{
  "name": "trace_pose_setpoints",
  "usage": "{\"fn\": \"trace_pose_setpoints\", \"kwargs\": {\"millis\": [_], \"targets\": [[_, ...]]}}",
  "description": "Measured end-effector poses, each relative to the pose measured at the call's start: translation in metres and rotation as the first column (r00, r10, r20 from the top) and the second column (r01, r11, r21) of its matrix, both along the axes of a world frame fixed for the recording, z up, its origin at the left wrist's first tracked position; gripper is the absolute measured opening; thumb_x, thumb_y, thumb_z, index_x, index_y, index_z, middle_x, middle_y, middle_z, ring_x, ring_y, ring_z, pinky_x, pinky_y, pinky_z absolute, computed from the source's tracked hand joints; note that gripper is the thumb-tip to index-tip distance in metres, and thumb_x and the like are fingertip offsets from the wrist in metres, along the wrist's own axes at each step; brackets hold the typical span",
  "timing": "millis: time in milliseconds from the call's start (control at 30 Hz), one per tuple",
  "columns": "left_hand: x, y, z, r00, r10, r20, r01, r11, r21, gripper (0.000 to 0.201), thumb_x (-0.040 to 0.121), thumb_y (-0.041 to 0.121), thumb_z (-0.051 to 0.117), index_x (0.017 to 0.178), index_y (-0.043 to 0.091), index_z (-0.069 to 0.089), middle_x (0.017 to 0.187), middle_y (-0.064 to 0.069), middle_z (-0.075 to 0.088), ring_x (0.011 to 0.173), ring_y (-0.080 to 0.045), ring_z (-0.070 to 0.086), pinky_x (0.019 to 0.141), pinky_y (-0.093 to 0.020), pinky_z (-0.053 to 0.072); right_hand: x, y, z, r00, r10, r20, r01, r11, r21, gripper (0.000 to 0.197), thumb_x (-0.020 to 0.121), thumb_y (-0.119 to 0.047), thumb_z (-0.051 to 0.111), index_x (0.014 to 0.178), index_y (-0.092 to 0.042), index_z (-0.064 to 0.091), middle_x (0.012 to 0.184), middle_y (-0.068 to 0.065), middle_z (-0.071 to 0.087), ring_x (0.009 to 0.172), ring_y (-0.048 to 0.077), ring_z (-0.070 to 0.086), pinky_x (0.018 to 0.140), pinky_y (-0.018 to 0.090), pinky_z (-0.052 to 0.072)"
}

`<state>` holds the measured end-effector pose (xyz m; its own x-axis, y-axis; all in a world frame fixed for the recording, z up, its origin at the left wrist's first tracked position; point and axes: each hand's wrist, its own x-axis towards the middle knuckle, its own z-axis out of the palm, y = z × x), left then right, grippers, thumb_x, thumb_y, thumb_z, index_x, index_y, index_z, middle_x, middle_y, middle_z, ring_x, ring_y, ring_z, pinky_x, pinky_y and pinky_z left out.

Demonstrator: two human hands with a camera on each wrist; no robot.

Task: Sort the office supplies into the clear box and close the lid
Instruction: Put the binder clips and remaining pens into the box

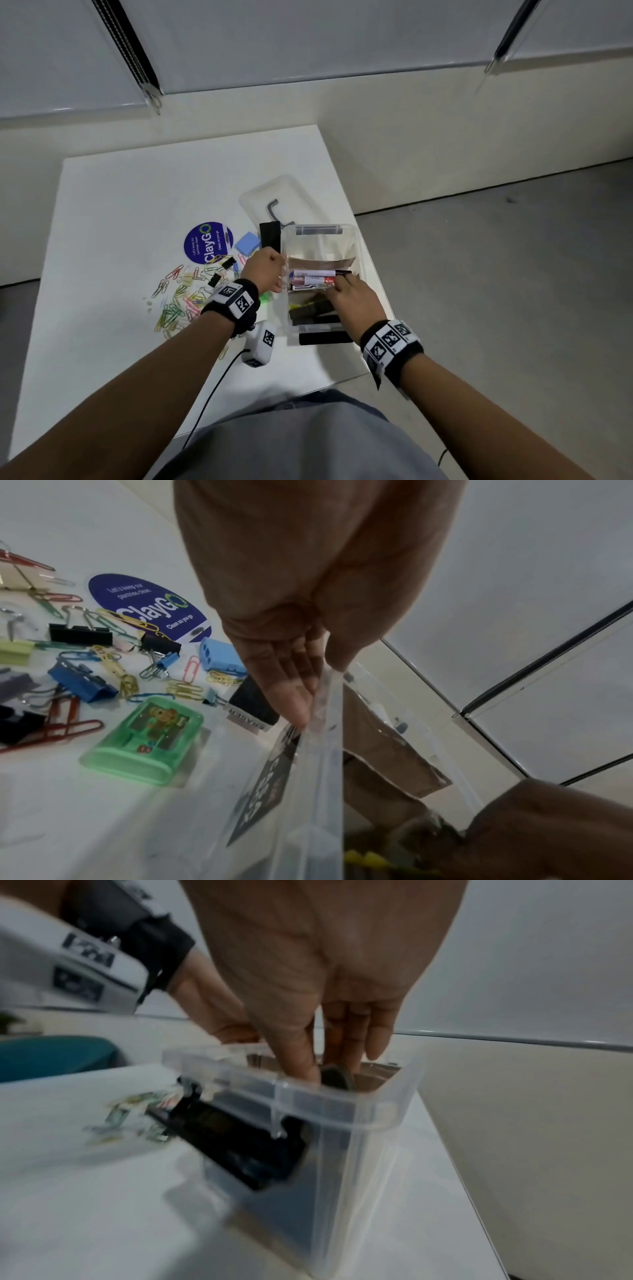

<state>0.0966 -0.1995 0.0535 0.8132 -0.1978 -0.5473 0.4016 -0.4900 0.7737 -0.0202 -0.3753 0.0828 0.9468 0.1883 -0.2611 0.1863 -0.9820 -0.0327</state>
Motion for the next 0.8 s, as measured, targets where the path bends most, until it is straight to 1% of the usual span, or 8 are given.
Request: {"fn": "trace_pose_setpoints", "kwargs": {"millis": [67,167,400,500,567,700,767,800], "targets": [[-0.002,-0.001,0.001,1.0,0.015,-0.002,-0.015,1.0,0.013,0.021,0.102,0.02,0.04,0.103,0.005,0.054,0.078,-0.012,0.058,0.06,-0.028,0.061,0.051,-0.031,0.053,-0.003,0.001,-0.001,0.998,0.015,-0.062,-0.017,1.0,-0.02,0.027,0.064,-0.004,0.076,0.089,-0.012,0.074,0.089,0.007,0.069,0.084,0.027,0.066,0.065,0.03,0.054],[-0.005,-0.001,-0.004,0.998,0.06,-0.024,-0.06,0.998,0.001,0.021,0.101,0.02,0.04,0.103,0.006,0.055,0.075,-0.011,0.058,0.056,-0.026,0.059,0.047,-0.028,0.048,0.002,-0.003,-0.004,0.971,0.009,-0.241,-0.015,1.0,-0.022,0.031,0.089,-0.001,0.048,0.111,-0.009,0.067,0.11,0.012,0.068,0.102,0.033,0.065,0.081,0.038,0.052],[0.012,0.019,-0.016,0.984,0.14,-0.106,-0.149,0.986,-0.075,0.021,0.101,0.019,0.041,0.098,0.004,0.055,0.073,-0.015,0.055,0.056,-0.027,0.058,0.046,-0.024,0.04,0.023,0.008,-0.008,0.909,-0.013,-0.416,-0.023,0.996,-0.082,0.03,0.095,-0.003,0.042,0.111,-0.005,0.067,0.116,0.013,0.068,0.108,0.032,0.064,0.089,0.039,0.05],[0.044,0.022,-0.038,0.99,0.126,0.062,-0.136,0.968,0.211,0.026,0.097,0.017,0.045,0.077,0.003,0.055,0.073,-0.027,0.056,0.068,-0.036,0.062,0.057,-0.034,0.043,0.025,0.012,-0.008,0.897,-0.02,-0.441,-0.018,0.997,-0.082,0.029,0.095,-0.003,0.042,0.111,-0.003,0.066,0.117,0.015,0.067,0.109,0.033,0.064,0.09,0.04,0.05],[0.061,0.016,-0.054,0.995,0.021,0.101,-0.059,0.92,0.387,0.038,0.095,0.032,0.052,0.084,-0.003,0.059,0.089,-0.028,0.065,0.089,-0.04,0.064,0.07,-0.035,0.044,0.026,0.012,-0.006,0.901,-0.032,-0.432,0.005,0.998,-0.063,0.028,0.095,-0.006,0.044,0.114,-0.004,0.064,0.118,0.015,0.066,0.109,0.033,0.063,0.089,0.039,0.05],[0.076,0.004,-0.084,0.998,-0.024,0.055,-0.004,0.886,0.464,0.072,0.083,0.047,0.067,0.126,-0.006,0.048,0.12,-0.027,0.06,0.111,-0.042,0.058,0.092,-0.044,0.049,0.028,0.009,0.004,0.888,-0.032,-0.458,0.054,0.998,0.036,0.028,0.095,-0.018,0.05,0.119,-0.01,0.062,0.117,0.013,0.065,0.107,0.033,0.062,0.088,0.038,0.051],[0.078,0.002,-0.09,0.998,0.0,0.07,-0.031,0.894,0.446,0.068,0.081,0.043,0.071,0.122,-0.006,0.047,0.12,-0.028,0.059,0.112,-0.043,0.058,0.094,-0.048,0.049,0.032,0.004,0.011,0.879,-0.022,-0.476,0.09,0.989,0.119,0.029,0.094,-0.023,0.051,0.118,-0.013,0.063,0.117,0.012,0.066,0.108,0.032,0.062,0.089,0.037,0.05],[0.078,0.003,-0.091,0.996,-0.004,0.087,-0.034,0.898,0.438,0.06,0.081,0.041,0.072,0.11,-0.006,0.049,0.114,-0.029,0.061,0.108,-0.043,0.06,0.088,-0.046,0.05,0.034,0.002,0.014,0.88,-0.013,-0.475,0.106,0.98,0.169,0.028,0.094,-0.023,0.052,0.117,-0.014,0.064,0.116,0.01,0.067,0.108,0.031,0.061,0.089,0.035,0.049]]}}
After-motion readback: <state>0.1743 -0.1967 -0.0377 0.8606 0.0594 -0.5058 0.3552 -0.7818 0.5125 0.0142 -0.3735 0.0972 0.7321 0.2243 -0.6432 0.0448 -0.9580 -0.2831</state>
